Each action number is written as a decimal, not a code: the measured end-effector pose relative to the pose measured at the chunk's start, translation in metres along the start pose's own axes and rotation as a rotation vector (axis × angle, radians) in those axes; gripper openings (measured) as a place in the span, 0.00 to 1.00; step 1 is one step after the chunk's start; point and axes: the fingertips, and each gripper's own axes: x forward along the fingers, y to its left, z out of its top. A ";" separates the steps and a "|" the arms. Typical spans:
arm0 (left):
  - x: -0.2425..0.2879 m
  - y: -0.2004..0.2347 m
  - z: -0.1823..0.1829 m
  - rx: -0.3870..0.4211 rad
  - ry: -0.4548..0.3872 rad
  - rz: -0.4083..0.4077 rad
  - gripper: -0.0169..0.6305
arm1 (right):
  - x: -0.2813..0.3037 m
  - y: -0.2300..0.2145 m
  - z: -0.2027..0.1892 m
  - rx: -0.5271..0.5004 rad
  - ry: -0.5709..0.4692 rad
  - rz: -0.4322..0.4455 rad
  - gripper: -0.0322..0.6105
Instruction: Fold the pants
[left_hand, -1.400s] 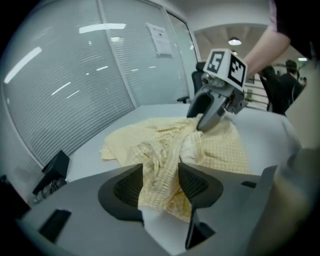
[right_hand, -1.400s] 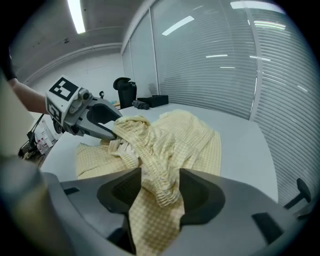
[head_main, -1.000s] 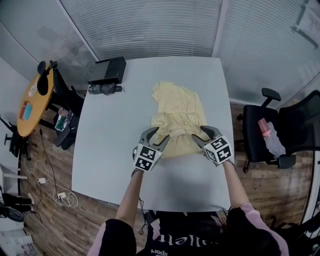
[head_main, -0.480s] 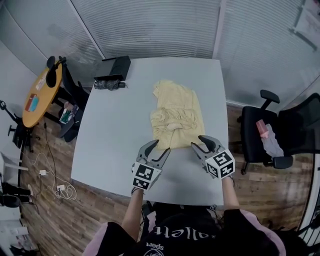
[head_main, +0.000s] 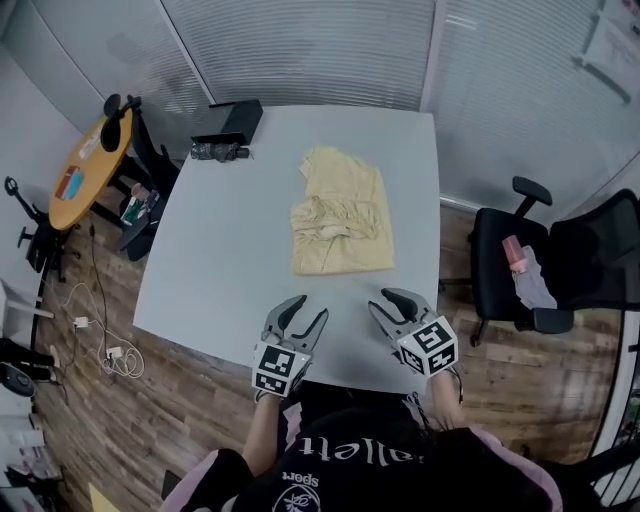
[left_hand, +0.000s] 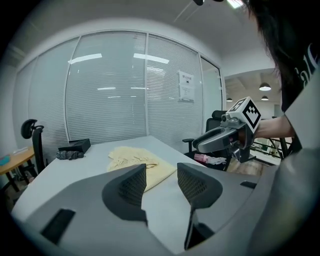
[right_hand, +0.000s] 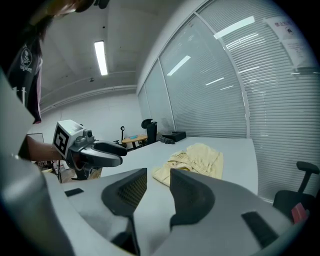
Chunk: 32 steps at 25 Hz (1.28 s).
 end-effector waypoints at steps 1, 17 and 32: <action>-0.004 -0.007 -0.001 0.008 0.003 0.004 0.35 | -0.005 0.003 -0.001 -0.001 -0.003 0.003 0.29; -0.039 -0.044 0.016 0.026 -0.027 0.061 0.32 | -0.030 0.036 -0.004 -0.045 -0.048 0.060 0.22; -0.114 -0.017 0.005 0.035 -0.086 0.032 0.23 | -0.026 0.106 0.006 -0.038 -0.081 -0.013 0.16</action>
